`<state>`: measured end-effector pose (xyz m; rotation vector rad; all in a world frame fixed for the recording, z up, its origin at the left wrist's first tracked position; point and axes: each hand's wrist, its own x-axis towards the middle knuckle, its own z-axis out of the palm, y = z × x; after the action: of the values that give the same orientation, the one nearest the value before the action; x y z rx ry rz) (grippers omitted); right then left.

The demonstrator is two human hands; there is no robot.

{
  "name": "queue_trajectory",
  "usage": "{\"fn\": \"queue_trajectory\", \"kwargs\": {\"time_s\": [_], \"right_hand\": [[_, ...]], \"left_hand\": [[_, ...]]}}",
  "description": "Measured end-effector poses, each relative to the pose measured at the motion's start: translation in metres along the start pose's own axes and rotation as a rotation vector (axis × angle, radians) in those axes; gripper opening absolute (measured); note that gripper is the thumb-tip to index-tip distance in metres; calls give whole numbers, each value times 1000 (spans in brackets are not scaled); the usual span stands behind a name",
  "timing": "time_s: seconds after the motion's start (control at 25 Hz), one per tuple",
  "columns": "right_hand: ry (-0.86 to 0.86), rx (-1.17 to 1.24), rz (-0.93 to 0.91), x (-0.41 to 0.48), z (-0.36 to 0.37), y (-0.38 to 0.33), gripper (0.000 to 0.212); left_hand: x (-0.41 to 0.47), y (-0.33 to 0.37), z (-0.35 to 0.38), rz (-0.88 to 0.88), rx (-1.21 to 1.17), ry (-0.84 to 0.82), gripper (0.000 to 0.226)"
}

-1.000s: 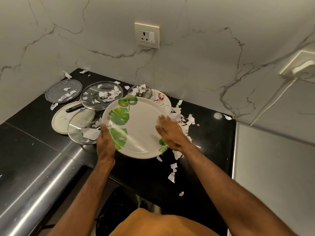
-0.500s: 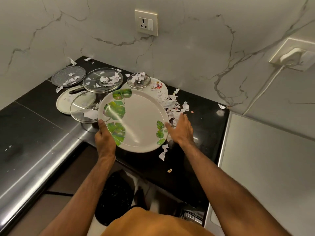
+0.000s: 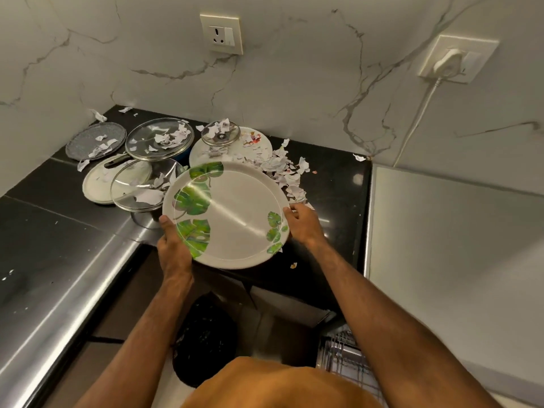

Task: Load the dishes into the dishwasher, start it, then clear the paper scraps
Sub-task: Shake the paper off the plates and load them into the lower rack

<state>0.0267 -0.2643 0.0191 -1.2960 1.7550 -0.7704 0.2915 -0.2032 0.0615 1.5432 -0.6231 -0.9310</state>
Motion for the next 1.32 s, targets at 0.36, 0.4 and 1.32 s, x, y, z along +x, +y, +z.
{"fn": "queue_trajectory", "kwargs": {"time_s": [0.36,0.4,1.32], "right_hand": [[237,142,116,-101,26,6,25],[277,139,134,-115,30,12,26],[1177,605,806,-512,0,293,25]], "left_hand": [[27,-11,-61,-197,103,-415,59],[28,-14,-65,-227,100,-484,61],[-292,-133,132,280,918,-1752,18]]}}
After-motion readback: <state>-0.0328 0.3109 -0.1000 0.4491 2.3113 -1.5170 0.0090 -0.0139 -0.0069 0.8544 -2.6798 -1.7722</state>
